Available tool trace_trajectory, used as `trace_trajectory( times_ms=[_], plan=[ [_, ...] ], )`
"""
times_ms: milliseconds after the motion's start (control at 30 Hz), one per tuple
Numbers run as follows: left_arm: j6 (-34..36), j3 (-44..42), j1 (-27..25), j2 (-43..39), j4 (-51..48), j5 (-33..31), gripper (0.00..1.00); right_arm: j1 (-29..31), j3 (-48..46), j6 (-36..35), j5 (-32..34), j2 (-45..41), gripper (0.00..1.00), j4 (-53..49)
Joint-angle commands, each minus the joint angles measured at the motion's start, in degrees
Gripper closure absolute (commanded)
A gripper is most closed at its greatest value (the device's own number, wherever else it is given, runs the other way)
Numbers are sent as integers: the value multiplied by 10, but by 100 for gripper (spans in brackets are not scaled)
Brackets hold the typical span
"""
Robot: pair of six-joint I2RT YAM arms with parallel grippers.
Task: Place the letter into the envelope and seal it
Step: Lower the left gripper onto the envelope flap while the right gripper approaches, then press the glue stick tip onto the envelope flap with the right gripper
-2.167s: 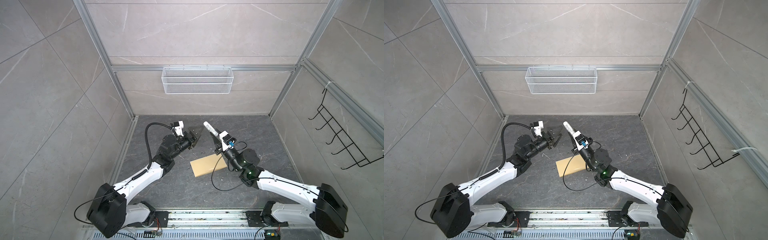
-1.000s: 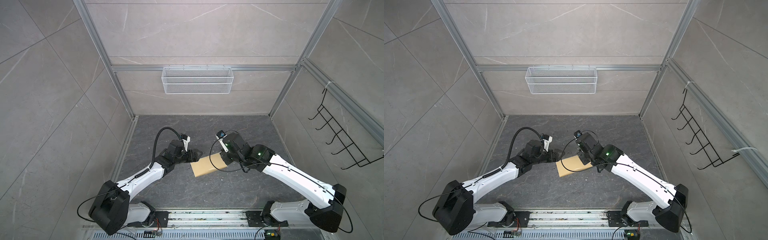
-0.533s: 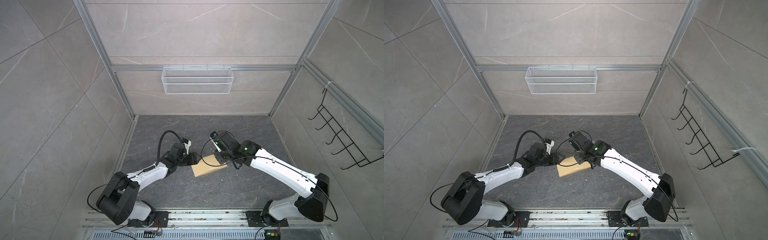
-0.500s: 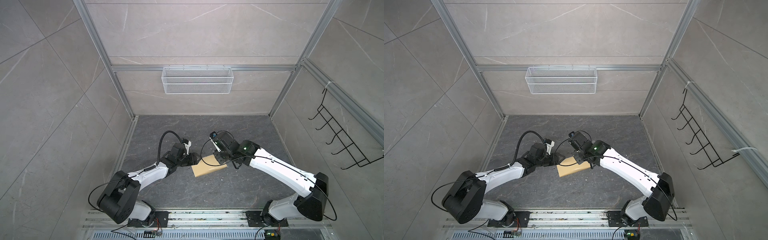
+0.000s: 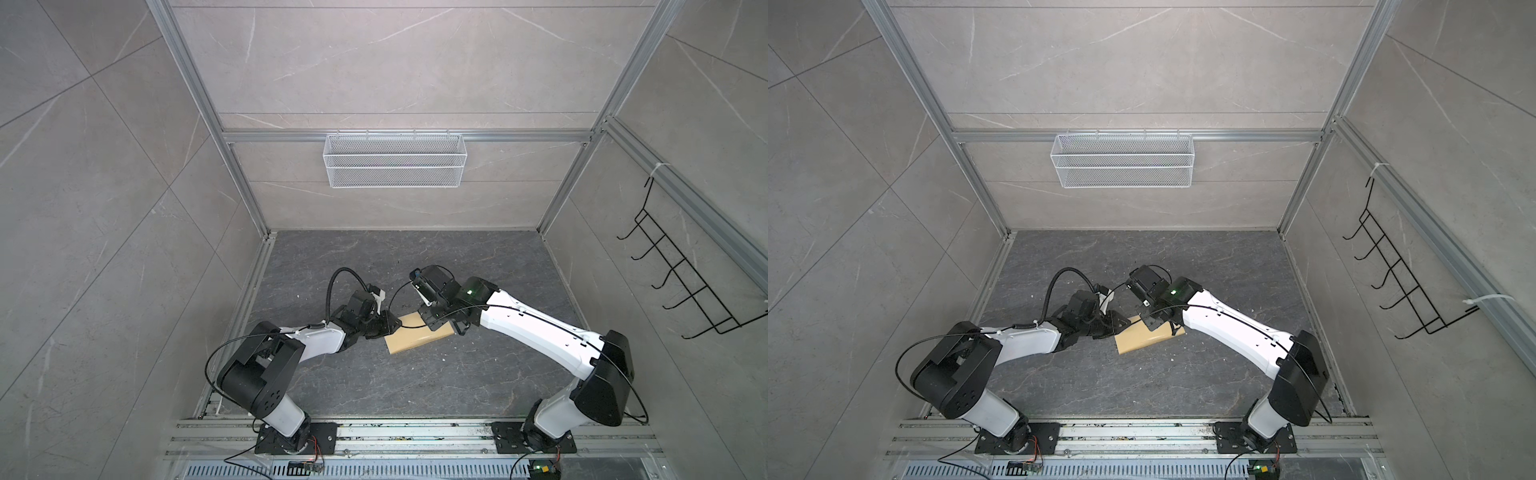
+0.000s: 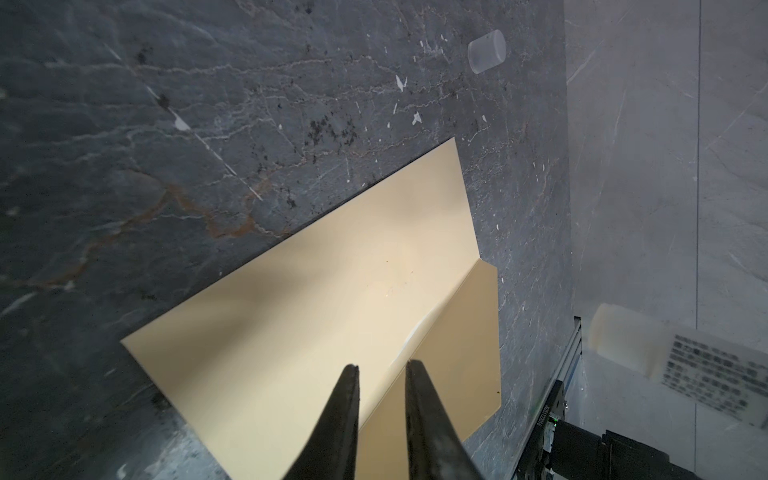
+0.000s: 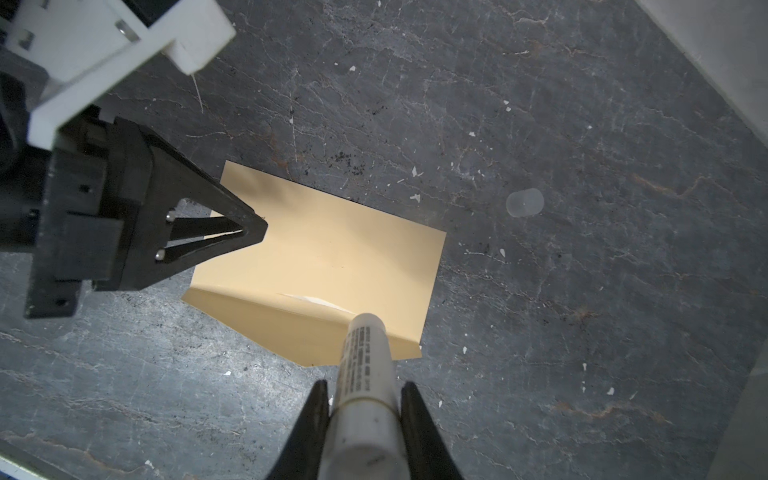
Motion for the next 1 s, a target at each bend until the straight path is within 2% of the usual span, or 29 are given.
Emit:
trace_trajectory(
  times_ms=[0, 267, 533, 733, 967],
  plan=[
    [-10, -6, 4, 13, 34, 19, 81, 7, 23, 20, -15, 25, 100, -3],
    [-24, -14, 4, 52, 52, 33, 88, 11, 30, 43, -40, 71, 100, 40],
    [0, -10, 4, 52, -17, -9, 93, 12, 17, 62, -47, 98, 100, 72],
    [-1, -15, 4, 60, -25, -20, 99, 12, 9, 71, -49, 115, 100, 90],
    [-6, -13, 3, 73, -25, -20, 100, 12, 9, 74, -45, 135, 100, 96]
  ],
)
